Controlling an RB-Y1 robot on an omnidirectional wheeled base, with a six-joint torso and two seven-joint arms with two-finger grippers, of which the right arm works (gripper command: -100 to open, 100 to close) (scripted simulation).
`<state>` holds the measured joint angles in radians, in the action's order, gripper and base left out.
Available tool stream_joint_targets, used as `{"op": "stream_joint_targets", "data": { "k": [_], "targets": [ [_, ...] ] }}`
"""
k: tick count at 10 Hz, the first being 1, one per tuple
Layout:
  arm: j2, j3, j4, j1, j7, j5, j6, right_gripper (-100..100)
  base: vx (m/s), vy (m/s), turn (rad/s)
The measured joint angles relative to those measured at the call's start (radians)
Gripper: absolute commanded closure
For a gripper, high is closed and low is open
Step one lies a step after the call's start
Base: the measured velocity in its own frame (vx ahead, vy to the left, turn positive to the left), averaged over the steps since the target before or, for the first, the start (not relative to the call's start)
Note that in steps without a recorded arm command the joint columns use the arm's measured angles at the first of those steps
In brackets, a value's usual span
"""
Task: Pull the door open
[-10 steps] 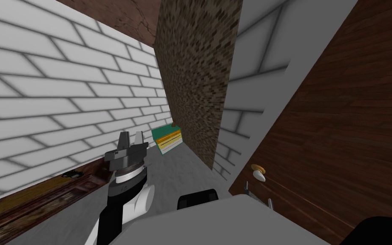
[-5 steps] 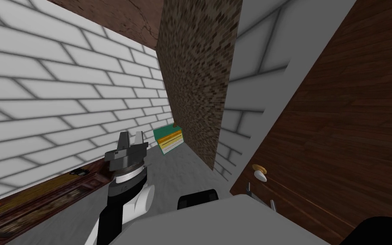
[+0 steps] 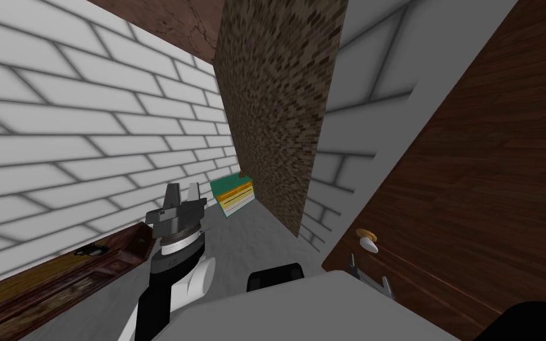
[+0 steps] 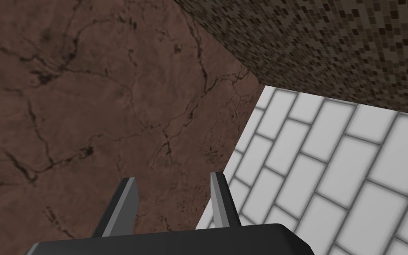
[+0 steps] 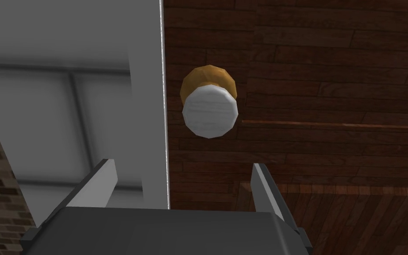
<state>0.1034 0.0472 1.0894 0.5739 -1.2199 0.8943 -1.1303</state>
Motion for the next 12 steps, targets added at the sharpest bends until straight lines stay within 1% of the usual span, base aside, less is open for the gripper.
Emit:
{"op": "stream_joint_targets", "data": {
  "k": [3, 4, 5, 6, 7, 8, 9, 10, 12],
  "targets": [
    [0.065, -0.013, -0.055, -0.026, -0.066, 0.006, 0.019, -100, 0.07, 0.064, -0.074],
    [0.088, -0.016, -0.083, -0.036, -0.095, 0.006, 0.021, -100, 0.079, 0.046, -0.076],
    [0.108, -0.02, -0.1, -0.043, -0.118, 0.008, 0.025, -100, 0.09, 0.029, -0.057],
    [0.131, -0.026, -0.118, -0.055, -0.139, 0.011, 0.035, -100, 0.097, 0.01, -0.046],
    [0.152, -0.031, -0.123, -0.056, -0.156, 0.014, 0.046, -100, 0.113, 0.004, -0.041],
    [0.173, -0.036, -0.139, -0.064, -0.176, 0.017, 0.054, -100, 0.099, -0.009, -0.049],
    [0.191, -0.039, -0.162, -0.074, -0.199, 0.017, 0.056, -100, 0.089, -0.021, -0.044],
    [0.208, -0.041, -0.193, -0.09, -0.223, 0.018, 0.057, -100, 0.094, -0.029, -0.023],
    [0.235, -0.05, -0.191, -0.086, -0.245, 0.023, 0.073, -100, 0.063, -0.025, -0.012]
  ]
}}
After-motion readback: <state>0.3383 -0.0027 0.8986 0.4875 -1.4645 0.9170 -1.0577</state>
